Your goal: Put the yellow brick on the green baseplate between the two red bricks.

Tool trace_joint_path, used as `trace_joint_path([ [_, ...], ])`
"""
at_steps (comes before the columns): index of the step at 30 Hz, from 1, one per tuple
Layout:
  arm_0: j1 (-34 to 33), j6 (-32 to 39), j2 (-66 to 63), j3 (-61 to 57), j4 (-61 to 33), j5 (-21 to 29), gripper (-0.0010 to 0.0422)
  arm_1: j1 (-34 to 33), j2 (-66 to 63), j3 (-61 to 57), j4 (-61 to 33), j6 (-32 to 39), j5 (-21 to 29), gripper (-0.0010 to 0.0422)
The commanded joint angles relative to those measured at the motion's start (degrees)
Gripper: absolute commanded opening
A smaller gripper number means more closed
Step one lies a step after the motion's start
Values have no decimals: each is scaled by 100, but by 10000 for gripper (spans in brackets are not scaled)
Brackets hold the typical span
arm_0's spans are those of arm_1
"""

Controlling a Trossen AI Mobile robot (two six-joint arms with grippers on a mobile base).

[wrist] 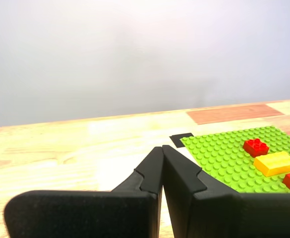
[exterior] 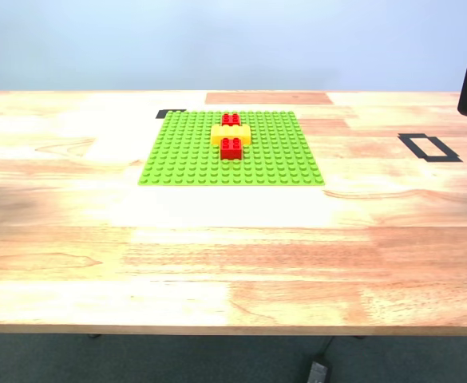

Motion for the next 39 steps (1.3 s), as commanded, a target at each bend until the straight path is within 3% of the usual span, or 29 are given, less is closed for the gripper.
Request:
trace_joint_path([
  [1, 0, -4, 48, 7, -20, 13, 0, 2, 4, 0, -2, -13, 2, 0],
  [39, 0, 151, 223, 4, -4, 13, 0, 2, 2, 0, -2, -15, 0, 0],
])
